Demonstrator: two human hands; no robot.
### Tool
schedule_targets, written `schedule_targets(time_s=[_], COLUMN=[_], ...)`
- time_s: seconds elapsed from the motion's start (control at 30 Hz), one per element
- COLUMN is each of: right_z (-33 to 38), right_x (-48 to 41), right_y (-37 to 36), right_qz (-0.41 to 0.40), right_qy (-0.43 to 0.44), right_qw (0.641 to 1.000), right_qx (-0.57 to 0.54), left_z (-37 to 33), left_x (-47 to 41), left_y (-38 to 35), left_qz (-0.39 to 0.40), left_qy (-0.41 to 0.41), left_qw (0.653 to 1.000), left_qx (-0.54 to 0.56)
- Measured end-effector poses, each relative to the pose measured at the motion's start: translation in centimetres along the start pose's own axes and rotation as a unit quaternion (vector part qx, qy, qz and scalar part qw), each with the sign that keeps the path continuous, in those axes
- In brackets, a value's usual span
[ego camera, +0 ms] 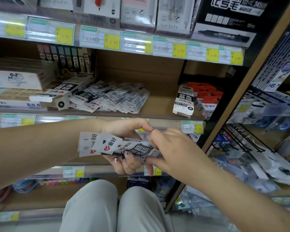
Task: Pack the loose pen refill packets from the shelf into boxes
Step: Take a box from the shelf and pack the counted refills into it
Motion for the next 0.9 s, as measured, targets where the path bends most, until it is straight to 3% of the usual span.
schedule_targets(time_s=[0.07, 0.23, 0.3, 0.37, 0.47, 0.6, 0.77, 0.9], right_z=[-0.9, -2.2, -3.1, -4.2, -5.4, -5.6, -4.3, -3.6], right_x=[0.0, 0.3, 0.5, 1.0, 1.3, 1.0, 0.8, 1.7], right_y=[-0.8, -1.3, -1.4, -1.5, -2.9, -5.8, -7.7, -8.7], right_qz=[0.043, 0.034, 0.017, -0.015, -0.048, -0.064, -0.063, -0.06], right_qy=[-0.061, -0.128, -0.156, -0.196, -0.266, -0.343, -0.363, -0.358], right_qw=[0.996, 0.978, 0.966, 0.929, 0.847, 0.758, 0.714, 0.691], right_qx=[-0.047, -0.164, -0.208, -0.314, -0.458, -0.551, -0.595, -0.625], left_z=[0.5, -0.6, -1.3, -1.9, -2.7, -3.2, -0.7, 0.3], left_x=[0.2, 1.2, 2.1, 2.8, 2.8, 0.8, 0.4, 0.9], left_y=[0.4, 1.5, 3.2, 5.3, 6.6, 5.7, 5.3, 4.6], left_qz=[0.047, 0.042, -0.034, -0.155, -0.267, -0.375, -0.539, -0.567], left_qy=[0.006, -0.068, -0.116, -0.152, -0.265, -0.416, -0.46, -0.464], left_qw=[0.999, 0.996, 0.993, 0.976, 0.926, 0.826, 0.699, 0.681], left_qx=[0.016, 0.03, 0.001, -0.019, 0.024, 0.062, 0.09, 0.009])
Point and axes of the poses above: each hand's wrist, its own x-axis away from the middle knuckle, its own y-axis out of the back of the hand, z = x × y, the point moved 7 cm from there along -x, towards the middle knuckle, and after that the axes turned 5 degrees about -y, right-handed, at the moved point
